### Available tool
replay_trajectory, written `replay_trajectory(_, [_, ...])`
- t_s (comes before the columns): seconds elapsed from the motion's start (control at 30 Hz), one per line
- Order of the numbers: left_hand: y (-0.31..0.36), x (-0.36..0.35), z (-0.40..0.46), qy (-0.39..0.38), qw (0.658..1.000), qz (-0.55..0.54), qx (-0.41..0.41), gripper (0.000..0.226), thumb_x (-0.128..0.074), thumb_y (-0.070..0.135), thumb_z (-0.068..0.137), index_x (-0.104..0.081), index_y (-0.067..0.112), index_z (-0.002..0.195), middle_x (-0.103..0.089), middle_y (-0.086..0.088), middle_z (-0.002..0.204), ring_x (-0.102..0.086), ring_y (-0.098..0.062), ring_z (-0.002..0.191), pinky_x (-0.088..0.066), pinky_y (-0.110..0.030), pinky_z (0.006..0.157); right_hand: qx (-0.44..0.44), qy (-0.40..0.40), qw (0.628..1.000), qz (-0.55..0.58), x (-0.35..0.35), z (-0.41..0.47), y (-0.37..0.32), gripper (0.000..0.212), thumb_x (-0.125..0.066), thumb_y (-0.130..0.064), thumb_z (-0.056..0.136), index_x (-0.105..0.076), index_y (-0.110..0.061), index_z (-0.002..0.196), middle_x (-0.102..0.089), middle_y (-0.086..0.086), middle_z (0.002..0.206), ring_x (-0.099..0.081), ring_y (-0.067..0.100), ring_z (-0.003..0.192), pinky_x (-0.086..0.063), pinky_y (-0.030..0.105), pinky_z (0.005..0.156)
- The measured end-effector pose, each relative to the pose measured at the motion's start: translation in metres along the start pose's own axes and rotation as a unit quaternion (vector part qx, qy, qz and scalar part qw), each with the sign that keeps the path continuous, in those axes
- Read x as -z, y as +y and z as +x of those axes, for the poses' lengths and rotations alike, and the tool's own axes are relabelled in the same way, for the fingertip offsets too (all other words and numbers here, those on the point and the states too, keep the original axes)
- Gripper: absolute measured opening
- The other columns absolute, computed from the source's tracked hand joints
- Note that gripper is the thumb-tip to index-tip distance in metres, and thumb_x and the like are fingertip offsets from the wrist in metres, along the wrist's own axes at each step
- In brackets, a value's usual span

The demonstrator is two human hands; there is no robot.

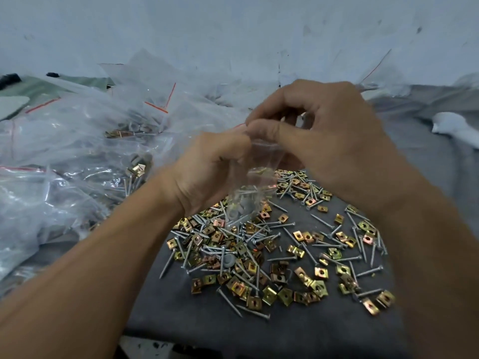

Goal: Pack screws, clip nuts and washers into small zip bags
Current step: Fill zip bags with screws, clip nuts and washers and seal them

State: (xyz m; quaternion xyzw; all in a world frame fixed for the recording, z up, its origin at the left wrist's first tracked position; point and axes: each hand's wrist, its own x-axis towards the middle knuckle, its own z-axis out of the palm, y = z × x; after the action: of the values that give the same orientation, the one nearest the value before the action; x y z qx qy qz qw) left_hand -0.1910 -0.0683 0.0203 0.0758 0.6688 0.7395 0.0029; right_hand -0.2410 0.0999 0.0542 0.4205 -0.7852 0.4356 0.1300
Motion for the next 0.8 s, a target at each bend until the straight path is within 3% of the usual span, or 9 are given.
replay_trajectory(0.1, [-0.001,-0.006,-0.005,0.056,0.998,0.032,0.024,0.086,-0.043,0.014,0.069,-0.040,-0.016,0.150,-0.046,-0.041,0.150,-0.046,-0.056,0.140,-0.041,-0.066,0.116,-0.036,-0.067,0.995,-0.058,0.008,0.001,-0.008,0.007,-0.078,-0.039,0.090,-0.081,-0.033,0.093,-0.070,-0.015,0.079,-0.063,-0.002,0.071,-0.052,0.018,0.066])
replay_trajectory(0.23, [0.000,-0.006,-0.003,0.046,0.997,0.056,0.038,0.090,-0.042,0.011,0.064,-0.040,-0.012,0.151,-0.047,-0.039,0.151,-0.054,-0.051,0.135,-0.044,-0.061,0.116,-0.056,-0.106,0.983,-0.137,0.012,0.001,-0.013,0.030,-0.057,-0.052,0.101,-0.080,-0.033,0.096,-0.073,-0.007,0.082,-0.065,0.009,0.079,-0.049,0.033,0.070])
replay_trajectory(0.3, [0.000,-0.002,-0.002,0.042,0.997,0.052,0.035,0.082,-0.042,0.012,0.067,-0.049,-0.012,0.145,-0.056,-0.036,0.145,-0.062,-0.046,0.126,-0.048,-0.060,0.111,-0.062,-0.110,0.982,-0.140,0.012,-0.001,-0.017,0.043,-0.048,-0.060,0.099,-0.079,-0.031,0.096,-0.072,-0.003,0.079,-0.062,0.012,0.078,-0.043,0.033,0.068])
replay_trajectory(0.37, [-0.001,0.002,-0.001,0.001,0.998,0.054,0.014,0.063,-0.040,0.014,0.071,-0.065,0.001,0.128,-0.072,-0.022,0.127,-0.071,-0.027,0.111,-0.049,-0.059,0.105,-0.069,-0.115,0.984,-0.113,0.014,-0.004,-0.019,0.047,-0.047,-0.071,0.089,-0.078,-0.035,0.093,-0.073,-0.008,0.079,-0.064,0.013,0.089,-0.048,0.036,0.079])
replay_trajectory(0.47, [-0.002,0.010,0.000,-0.042,0.999,0.011,-0.020,0.053,-0.036,0.013,0.078,-0.072,0.010,0.117,-0.074,-0.016,0.116,-0.073,-0.022,0.104,-0.046,-0.064,0.104,-0.068,-0.117,0.984,-0.114,0.020,-0.005,-0.017,0.033,-0.063,-0.068,0.074,-0.076,-0.041,0.087,-0.070,-0.018,0.095,-0.060,0.006,0.096,-0.046,0.035,0.084])
replay_trajectory(0.57, [-0.002,0.014,0.003,-0.064,0.998,-0.018,-0.021,0.054,-0.034,0.013,0.082,-0.066,0.001,0.123,-0.074,-0.014,0.113,-0.071,-0.026,0.108,-0.048,-0.056,0.100,-0.044,-0.066,0.984,-0.162,0.021,-0.002,-0.007,0.014,-0.074,-0.051,0.082,-0.071,-0.038,0.086,-0.059,-0.009,0.111,-0.053,0.014,0.109,-0.042,0.034,0.090])
replay_trajectory(0.63, [-0.004,0.015,0.007,-0.070,0.997,0.026,-0.005,0.048,-0.039,0.019,0.090,-0.064,0.004,0.128,-0.075,-0.014,0.119,-0.070,-0.030,0.116,-0.051,-0.054,0.103,-0.031,0.008,0.993,-0.114,0.019,0.000,-0.003,0.011,-0.078,-0.043,0.088,-0.071,-0.034,0.089,-0.063,-0.008,0.111,-0.060,0.010,0.105,-0.051,0.037,0.090])
replay_trajectory(0.73, [-0.012,0.016,0.009,-0.062,0.982,0.174,0.043,0.040,-0.059,0.024,0.098,-0.063,0.018,0.137,-0.075,-0.004,0.129,-0.070,-0.024,0.122,-0.052,-0.049,0.105,-0.043,0.103,0.994,0.014,0.018,0.002,-0.002,0.018,-0.081,-0.039,0.087,-0.071,-0.025,0.090,-0.073,-0.011,0.089,-0.072,0.008,0.085,-0.061,0.044,0.079])
replay_trajectory(0.8, [-0.020,0.016,0.010,-0.079,0.972,0.211,0.065,0.029,-0.065,0.013,0.104,-0.068,0.016,0.132,-0.078,-0.006,0.124,-0.073,-0.028,0.118,-0.055,-0.046,0.107,-0.038,0.137,0.989,0.046,0.018,0.002,-0.001,0.017,-0.083,-0.036,0.086,-0.071,-0.026,0.088,-0.072,-0.011,0.080,-0.074,0.010,0.077,-0.062,0.045,0.074])
